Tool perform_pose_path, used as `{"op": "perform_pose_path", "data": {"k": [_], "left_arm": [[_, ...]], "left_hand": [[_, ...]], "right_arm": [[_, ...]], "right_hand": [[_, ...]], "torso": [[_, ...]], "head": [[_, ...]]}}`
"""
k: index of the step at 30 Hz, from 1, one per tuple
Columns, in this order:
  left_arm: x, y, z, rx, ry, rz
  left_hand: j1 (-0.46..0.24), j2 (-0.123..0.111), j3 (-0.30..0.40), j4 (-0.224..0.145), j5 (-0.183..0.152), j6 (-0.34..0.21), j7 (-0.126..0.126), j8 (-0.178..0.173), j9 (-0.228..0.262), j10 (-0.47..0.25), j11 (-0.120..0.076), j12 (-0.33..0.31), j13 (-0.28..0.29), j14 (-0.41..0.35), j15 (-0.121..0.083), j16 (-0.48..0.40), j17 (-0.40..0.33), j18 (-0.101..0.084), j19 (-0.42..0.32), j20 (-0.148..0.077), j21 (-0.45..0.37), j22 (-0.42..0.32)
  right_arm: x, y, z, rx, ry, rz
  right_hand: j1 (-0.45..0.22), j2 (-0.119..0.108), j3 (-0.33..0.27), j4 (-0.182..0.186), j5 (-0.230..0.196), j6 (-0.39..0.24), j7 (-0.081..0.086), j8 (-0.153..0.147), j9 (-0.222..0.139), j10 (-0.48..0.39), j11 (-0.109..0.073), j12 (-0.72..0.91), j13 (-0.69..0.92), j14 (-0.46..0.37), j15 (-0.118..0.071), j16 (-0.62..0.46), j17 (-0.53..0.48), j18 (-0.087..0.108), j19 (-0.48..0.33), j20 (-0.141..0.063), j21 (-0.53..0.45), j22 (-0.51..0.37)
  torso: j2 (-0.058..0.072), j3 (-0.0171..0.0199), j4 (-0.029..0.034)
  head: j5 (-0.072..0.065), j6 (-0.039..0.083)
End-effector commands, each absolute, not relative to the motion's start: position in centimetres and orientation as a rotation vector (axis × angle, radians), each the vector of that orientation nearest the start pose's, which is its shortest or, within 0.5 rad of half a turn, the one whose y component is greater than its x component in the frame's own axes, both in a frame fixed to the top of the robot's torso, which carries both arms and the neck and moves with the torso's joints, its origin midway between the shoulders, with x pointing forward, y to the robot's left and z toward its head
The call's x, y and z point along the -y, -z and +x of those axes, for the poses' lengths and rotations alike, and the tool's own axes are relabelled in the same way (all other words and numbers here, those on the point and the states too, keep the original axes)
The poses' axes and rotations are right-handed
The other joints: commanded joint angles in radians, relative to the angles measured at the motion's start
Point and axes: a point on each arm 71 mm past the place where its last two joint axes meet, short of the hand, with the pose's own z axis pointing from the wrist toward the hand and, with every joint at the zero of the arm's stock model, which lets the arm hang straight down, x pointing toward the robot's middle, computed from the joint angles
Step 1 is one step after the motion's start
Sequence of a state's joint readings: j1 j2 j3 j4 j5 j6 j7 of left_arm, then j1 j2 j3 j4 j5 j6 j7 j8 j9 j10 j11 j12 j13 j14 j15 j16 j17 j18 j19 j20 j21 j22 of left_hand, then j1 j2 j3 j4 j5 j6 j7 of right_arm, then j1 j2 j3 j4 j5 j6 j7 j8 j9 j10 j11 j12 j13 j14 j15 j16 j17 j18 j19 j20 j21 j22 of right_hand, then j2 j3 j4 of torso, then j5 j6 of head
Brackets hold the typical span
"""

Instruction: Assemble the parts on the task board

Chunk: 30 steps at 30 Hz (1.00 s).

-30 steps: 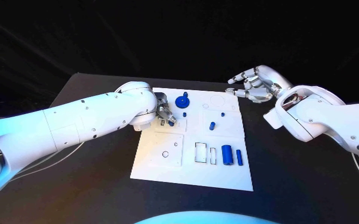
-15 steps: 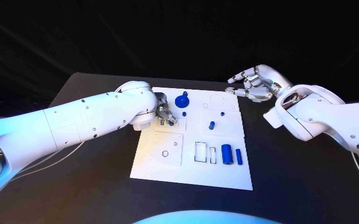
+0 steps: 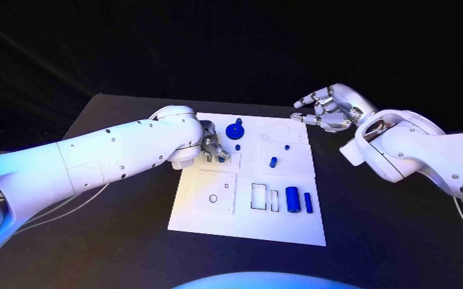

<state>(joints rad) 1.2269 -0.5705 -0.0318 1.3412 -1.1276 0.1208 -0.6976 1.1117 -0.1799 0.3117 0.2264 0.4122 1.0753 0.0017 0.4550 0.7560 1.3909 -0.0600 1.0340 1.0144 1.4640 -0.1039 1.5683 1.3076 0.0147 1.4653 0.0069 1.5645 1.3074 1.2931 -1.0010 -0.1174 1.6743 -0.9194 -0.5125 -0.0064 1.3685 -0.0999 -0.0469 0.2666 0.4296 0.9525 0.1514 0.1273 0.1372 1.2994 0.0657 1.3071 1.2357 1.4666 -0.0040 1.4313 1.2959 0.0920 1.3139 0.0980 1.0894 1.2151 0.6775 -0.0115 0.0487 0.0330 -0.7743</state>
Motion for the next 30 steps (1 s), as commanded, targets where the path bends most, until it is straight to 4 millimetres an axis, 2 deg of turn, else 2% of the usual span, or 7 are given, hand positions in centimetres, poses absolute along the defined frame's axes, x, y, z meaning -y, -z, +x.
{"op": "perform_pose_path", "data": {"k": [1,7,17,22,28,30], "left_arm": [[-14.1,22.3,50.8,-2.316,0.224,-0.169],[-14.3,22.2,50.8,-2.31,0.221,-0.176],[-14.4,21.8,50.8,-2.291,0.232,-0.19],[-14.5,21.1,50.9,-2.27,0.25,-0.209],[-14.9,20.0,51.3,-2.251,0.264,-0.233],[-15.0,19.7,51.4,-2.247,0.265,-0.237]], "left_hand": [[-0.011,0.0,-0.03,0.015,-0.005,0.002,0.006,0.003,-0.002,-0.005,0.002,0.007,0.002,0.107,-0.005,0.002,0.263,-0.015,0.106,-0.007,0.006,0.263],[-0.016,0.003,-0.079,0.044,-0.005,0.003,0.007,0.003,-0.004,-0.005,0.003,0.013,0.005,0.107,-0.004,0.002,0.263,-0.015,0.106,-0.006,0.006,0.263],[-0.014,0.01,-0.109,0.06,-0.006,0.001,0.008,0.002,-0.006,-0.008,0.003,0.012,0.002,0.107,-0.004,0.002,0.263,-0.015,0.106,-0.007,0.006,0.263],[-0.018,0.013,-0.128,0.064,-0.007,-0.003,0.01,0.0,-0.008,-0.012,0.005,0.009,-0.002,0.107,-0.003,0.002,0.263,-0.015,0.106,-0.006,0.006,0.263],[-0.03,0.024,-0.188,0.065,-0.049,-0.005,0.012,-0.001,-0.012,-0.016,0.007,0.011,-0.003,0.107,0.0,0.002,0.263,-0.015,0.106,-0.005,0.006,0.263],[-0.029,0.027,-0.197,0.065,-0.054,-0.005,0.011,-0.001,-0.013,-0.017,0.008,0.012,-0.003,0.107,-0.001,0.002,0.263,-0.015,0.106,-0.004,0.006,0.263]], "right_arm": [[24.2,15.3,46.4,-1.582,-0.883,0.345],[24.3,15.3,46.5,-1.582,-0.882,0.345],[24.5,15.3,46.5,-1.58,-0.877,0.349],[24.6,15.4,46.6,-1.578,-0.873,0.352],[24.7,15.4,46.7,-1.578,-0.868,0.353],[24.7,15.4,46.7,-1.578,-0.867,0.352]], "right_hand": [[-0.01,0.001,-0.008,0.001,0.002,0.007,-0.001,0.004,0.001,-0.005,0.001,-0.005,-0.001,0.037,-0.004,-0.005,-0.003,0.018,-0.009,0.002,-0.005,-0.002],[-0.012,0.0,-0.01,0.002,0.002,0.006,-0.001,0.004,0.001,-0.006,0.001,-0.005,-0.002,0.036,-0.004,-0.007,-0.006,0.018,-0.011,0.002,-0.009,-0.005],[-0.015,0.0,-0.013,0.004,0.003,0.005,-0.001,0.004,0.001,-0.008,0.001,-0.007,-0.004,0.034,-0.004,-0.013,-0.015,0.021,-0.016,0.002,-0.022,-0.013],[-0.018,-0.001,-0.015,0.005,0.003,0.004,-0.001,0.005,0.0,-0.013,0.001,-0.012,-0.01,0.032,-0.004,-0.019,-0.024,0.023,-0.022,0.002,-0.034,-0.021],[-0.02,-0.001,-0.018,0.007,0.004,0.002,-0.001,0.005,0.0,-0.021,0.001,-0.02,-0.02,0.027,-0.004,-0.03,-0.04,0.026,-0.03,0.002,-0.052,-0.033],[-0.02,-0.001,-0.019,0.007,0.004,0.002,-0.001,0.005,0.0,-0.021,0.001,-0.021,-0.021,0.027,-0.004,-0.031,-0.041,0.026,-0.03,0.002,-0.053,-0.033]], "torso": [[-0.001,-0.0003,0.0003],[-0.001,-0.0002,-0.0002],[0.0,-0.0002,0.0007],[-0.001,0.0001,-0.0007],[-0.001,0.0006,0.0009],[0.0,0.0006,0.0007]], "head": [[-0.002,0.002],[-0.003,0.004],[-0.005,0.004],[-0.003,0.009],[-0.001,0.012],[-0.001,0.014]]}}
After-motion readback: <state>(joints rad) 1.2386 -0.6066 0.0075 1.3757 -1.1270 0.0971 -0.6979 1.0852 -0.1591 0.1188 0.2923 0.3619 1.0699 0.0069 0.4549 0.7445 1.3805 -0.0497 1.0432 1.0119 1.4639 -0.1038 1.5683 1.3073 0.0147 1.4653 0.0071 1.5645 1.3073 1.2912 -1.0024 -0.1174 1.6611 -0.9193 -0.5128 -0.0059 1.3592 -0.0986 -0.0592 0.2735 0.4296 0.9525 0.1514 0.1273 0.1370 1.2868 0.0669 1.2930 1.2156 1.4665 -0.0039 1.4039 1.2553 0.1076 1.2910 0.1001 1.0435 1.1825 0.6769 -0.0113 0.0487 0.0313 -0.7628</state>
